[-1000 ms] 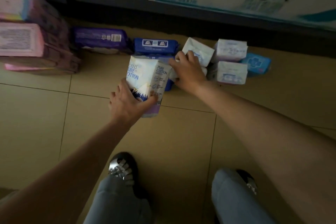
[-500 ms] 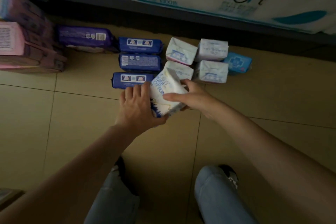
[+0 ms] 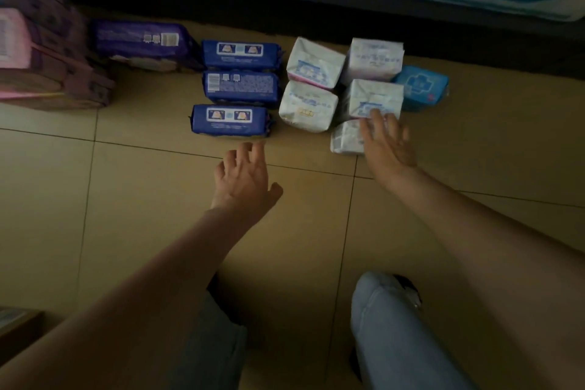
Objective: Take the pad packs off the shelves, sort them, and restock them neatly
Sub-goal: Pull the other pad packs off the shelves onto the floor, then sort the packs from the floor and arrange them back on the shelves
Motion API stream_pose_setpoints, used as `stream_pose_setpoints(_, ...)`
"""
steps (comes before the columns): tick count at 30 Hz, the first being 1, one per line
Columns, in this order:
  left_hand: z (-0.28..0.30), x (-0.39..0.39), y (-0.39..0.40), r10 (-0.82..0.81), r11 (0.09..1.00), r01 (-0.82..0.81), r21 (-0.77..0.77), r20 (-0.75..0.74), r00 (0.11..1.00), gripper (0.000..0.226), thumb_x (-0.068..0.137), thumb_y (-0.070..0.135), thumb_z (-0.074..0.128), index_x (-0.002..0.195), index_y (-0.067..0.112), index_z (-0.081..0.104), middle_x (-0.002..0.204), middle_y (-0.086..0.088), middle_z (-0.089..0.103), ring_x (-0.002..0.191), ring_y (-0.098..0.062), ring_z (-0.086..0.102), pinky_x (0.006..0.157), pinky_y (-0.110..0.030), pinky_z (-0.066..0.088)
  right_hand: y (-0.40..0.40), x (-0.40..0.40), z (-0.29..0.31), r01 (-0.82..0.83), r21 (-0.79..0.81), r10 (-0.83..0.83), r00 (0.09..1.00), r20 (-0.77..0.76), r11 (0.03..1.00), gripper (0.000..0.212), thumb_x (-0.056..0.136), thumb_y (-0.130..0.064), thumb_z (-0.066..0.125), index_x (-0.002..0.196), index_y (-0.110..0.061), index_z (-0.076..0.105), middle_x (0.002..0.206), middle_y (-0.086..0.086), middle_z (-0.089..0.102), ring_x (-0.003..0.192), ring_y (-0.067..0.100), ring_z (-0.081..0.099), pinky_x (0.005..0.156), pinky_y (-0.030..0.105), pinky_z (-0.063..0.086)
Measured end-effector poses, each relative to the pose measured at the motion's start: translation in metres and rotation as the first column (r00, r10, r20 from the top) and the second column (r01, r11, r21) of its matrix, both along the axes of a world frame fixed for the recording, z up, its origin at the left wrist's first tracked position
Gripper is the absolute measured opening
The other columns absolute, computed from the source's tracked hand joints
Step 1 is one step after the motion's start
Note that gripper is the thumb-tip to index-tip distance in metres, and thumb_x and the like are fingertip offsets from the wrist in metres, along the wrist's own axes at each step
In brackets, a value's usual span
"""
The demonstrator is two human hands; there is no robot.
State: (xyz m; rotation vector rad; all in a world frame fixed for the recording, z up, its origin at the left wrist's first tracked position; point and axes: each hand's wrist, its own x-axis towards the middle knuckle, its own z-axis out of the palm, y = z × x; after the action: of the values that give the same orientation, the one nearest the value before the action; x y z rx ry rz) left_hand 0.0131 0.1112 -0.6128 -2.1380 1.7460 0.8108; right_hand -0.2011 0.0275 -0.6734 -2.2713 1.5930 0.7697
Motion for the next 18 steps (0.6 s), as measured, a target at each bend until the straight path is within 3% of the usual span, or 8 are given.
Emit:
stream_pose_setpoints(5,0.055,0.009,-0.022,0.082,0.993,-0.083,-0.08,-0.012,0.997,0.071,0.088,0.032,0.054,0.144,0.011,0.017,0.14,-0.012,0.031,0.126,-0.031,0.033,0.104,-0.041,0.028,-0.025,0.03,0.078,0.004,-0.015,-0.003,0.996,0.094,1.0,0.069,0.089,-0.009,0.053,0.147,-0.012,0.016,0.154,0.013,0.004,0.139,0.032,0.009,0.11,0.043,0.017)
stream_pose_setpoints(9,0.132,0.033,-0.053,0.159,0.959,-0.19,-0.213,-0.153,0.975,0.066,0.087,0.022,0.054,0.144,0.011,0.021,0.139,-0.01,0.038,0.124,-0.029,0.044,0.102,-0.039,0.031,-0.063,0.069,0.19,-0.071,-0.142,0.102,0.969,0.226,0.987,0.057,0.092,-0.015,0.049,0.144,-0.013,0.024,0.155,0.014,0.002,0.141,0.033,0.003,0.113,0.044,0.012)
stream_pose_setpoints(12,0.207,0.063,-0.068,0.155,0.914,-0.199,-0.352,-0.15,0.976,0.058,0.083,0.022,0.046,0.138,0.008,0.033,0.13,-0.007,0.05,0.11,-0.028,0.057,0.091,-0.036,0.037,-0.086,0.111,0.287,-0.151,-0.238,0.222,0.925,0.308,0.96,0.052,0.094,-0.018,0.045,0.143,-0.013,0.028,0.155,0.015,0.003,0.142,0.033,0.003,0.114,0.043,0.012)
stream_pose_setpoints(15,0.278,0.11,-0.077,0.142,0.814,-0.194,-0.548,-0.136,0.98,0.059,0.065,0.028,0.039,0.115,-0.001,0.056,0.093,-0.012,0.066,0.077,-0.03,0.068,0.065,-0.039,0.052,-0.094,0.158,0.375,-0.25,-0.362,0.388,0.839,0.383,0.898,0.044,0.09,-0.022,0.051,0.132,-0.011,0.047,0.146,0.02,0.03,0.132,0.038,0.03,0.106,0.045,0.035)
stream_pose_setpoints(18,0.341,0.167,-0.079,0.171,0.743,-0.182,-0.644,-0.081,0.982,0.056,0.066,0.032,0.039,0.11,0.001,0.054,0.087,-0.011,0.067,0.072,-0.029,0.068,0.059,-0.038,0.053,-0.09,0.206,0.442,-0.335,-0.492,0.54,0.758,0.365,0.803,0.038,0.08,-0.029,0.045,0.107,-0.013,0.065,0.123,0.017,0.056,0.111,0.035,0.054,0.086,0.044,0.053)
